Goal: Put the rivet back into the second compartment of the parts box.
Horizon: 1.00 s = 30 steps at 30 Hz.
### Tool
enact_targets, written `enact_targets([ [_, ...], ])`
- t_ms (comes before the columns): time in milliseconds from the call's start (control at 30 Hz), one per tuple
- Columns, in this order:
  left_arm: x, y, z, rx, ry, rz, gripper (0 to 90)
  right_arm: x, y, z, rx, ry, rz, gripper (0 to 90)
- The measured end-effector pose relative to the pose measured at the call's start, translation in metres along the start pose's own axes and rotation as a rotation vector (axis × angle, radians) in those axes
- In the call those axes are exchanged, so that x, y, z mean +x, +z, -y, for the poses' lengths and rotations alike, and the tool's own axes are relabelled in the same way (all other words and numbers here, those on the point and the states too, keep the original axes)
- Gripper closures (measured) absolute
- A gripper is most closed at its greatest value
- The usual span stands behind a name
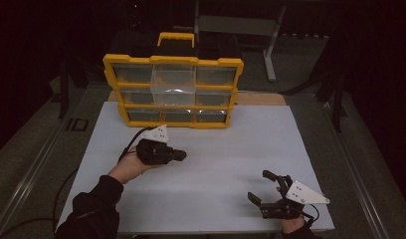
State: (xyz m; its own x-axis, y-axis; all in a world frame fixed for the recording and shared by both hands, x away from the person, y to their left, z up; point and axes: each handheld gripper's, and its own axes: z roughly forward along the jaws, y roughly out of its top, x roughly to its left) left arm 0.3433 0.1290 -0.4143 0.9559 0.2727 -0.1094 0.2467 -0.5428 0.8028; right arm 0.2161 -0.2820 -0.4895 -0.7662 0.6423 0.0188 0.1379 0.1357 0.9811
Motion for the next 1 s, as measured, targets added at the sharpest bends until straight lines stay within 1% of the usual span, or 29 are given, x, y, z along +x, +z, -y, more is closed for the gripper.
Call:
enact_targets([
  [33, 0.0, -0.004, -0.003, -0.009, 0.004, 0.008, 85.3, 0.0, 0.0, 0.0, 0.0, 0.0, 0.0, 11.1],
  [167, 0.001, -0.017, -0.016, -0.019, 0.023, 0.015, 85.3, 0.0, 0.0, 0.0, 0.001, -0.005, 0.0, 11.1],
  [300, 0.001, -0.029, -0.028, -0.021, 0.048, 0.006, 85.3, 0.0, 0.0, 0.0, 0.001, -0.002, 0.0, 11.1],
  [333, 0.001, -0.034, -0.033, -0.021, 0.053, 0.009, 85.3, 0.0, 0.0, 0.0, 0.001, 0.0, 0.001, 11.1],
  [433, 0.002, -0.045, -0.044, -0.032, 0.07, 0.008, 85.3, 0.0, 0.001, 0.0, 0.003, 0.0, -0.001, 11.1],
  [467, 0.002, -0.049, -0.048, -0.034, 0.082, 0.006, 85.3, 0.0, 0.001, 0.0, 0.004, 0.0, -0.002, 11.1],
  [500, 0.003, -0.053, -0.052, -0.04, 0.081, 0.006, 85.3, 0.0, 0.001, 0.0, 0.005, 0.0, -0.002, 11.1],
  [633, 0.005, -0.068, -0.067, -0.049, 0.104, -0.001, 85.3, 0.0, 0.001, 0.0, 0.004, 0.0, -0.001, 11.1],
  [700, 0.005, -0.071, -0.07, -0.054, 0.11, -0.001, 85.3, 0.0, 0.001, 0.001, 0.003, 0.0, -0.002, 11.1],
  [733, 0.006, -0.079, -0.078, -0.069, 0.12, -0.002, 85.3, 0.0, 0.001, 0.001, 0.003, 0.002, -0.002, 11.1],
  [767, 0.007, -0.083, -0.082, -0.074, 0.128, -0.004, 85.3, 0.0, 0.001, 0.001, 0.004, 0.001, -0.002, 11.1],
  [867, 0.011, -0.094, -0.094, -0.105, 0.132, -0.003, 85.3, 0.0, 0.001, 0.001, 0.003, 0.0, -0.003, 11.1],
  [1000, 0.016, -0.108, -0.111, -0.134, 0.153, -0.02, 85.3, 0.0, 0.001, 0.001, 0.004, -0.001, -0.002, 11.1],
])
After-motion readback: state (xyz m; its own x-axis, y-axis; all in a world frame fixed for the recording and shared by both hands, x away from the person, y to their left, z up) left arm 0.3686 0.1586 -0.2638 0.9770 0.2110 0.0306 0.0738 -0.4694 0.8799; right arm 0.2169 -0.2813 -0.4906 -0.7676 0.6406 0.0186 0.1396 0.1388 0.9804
